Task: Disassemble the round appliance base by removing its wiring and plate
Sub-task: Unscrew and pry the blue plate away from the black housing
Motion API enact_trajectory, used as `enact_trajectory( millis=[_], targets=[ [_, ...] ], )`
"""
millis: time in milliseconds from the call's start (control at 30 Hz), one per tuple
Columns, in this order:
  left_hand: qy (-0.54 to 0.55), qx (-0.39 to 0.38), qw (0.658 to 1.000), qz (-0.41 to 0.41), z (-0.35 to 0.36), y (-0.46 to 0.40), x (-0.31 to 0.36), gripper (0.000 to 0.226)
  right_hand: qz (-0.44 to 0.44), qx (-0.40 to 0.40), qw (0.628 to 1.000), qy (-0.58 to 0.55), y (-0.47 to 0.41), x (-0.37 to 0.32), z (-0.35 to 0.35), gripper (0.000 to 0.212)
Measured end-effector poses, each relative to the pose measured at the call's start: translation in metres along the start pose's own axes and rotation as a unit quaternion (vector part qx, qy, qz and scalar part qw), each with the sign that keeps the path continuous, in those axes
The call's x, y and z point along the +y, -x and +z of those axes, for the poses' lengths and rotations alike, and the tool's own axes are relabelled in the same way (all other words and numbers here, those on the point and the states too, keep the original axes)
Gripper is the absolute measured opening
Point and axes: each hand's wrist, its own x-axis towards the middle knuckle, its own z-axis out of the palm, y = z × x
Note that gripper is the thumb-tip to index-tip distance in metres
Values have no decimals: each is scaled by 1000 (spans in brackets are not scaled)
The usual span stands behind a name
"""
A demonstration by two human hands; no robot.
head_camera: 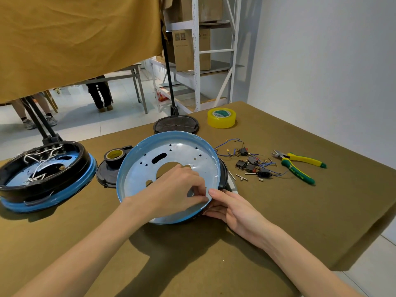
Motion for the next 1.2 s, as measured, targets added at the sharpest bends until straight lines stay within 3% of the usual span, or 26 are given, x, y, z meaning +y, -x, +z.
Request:
enact_trajectory(
  millis=[67, 167, 367, 633, 767, 967, 1133, 1200],
  targets=[
    [-13, 3, 1000, -3, 2, 2, -1, 15, 2, 1, 1000, -3, 0, 0, -1, 53],
    [59, -18, 998, -11, -3, 6, -1, 17, 4, -4, 1000, 3, 0, 0, 0, 49],
    [-9, -5, 1000, -11, 1, 2, -1, 18, 6, 8, 1000, 7, 2, -1, 2, 43],
    [23, -3, 1000, -5, 0, 5, -2, 12, 4, 8, 1000, 12, 3, -2, 4, 42],
    [-4, 13, 1000, 1, 3, 4, 0, 23, -4, 10, 1000, 8, 3, -1, 4, 42],
    [20, -24, 999, 4, 0, 3, -3, 12, -5, 4, 1000, 22, 3, 0, 4, 41],
    [-60, 23, 997, 29, 9, 4, -1, 26, -7, 8, 1000, 7, 2, -1, 4, 40],
    [-40, 19, 999, 14, 7, 9, -2, 26, -8, 6, 1000, 15, 3, 0, 5, 40]
  ],
)
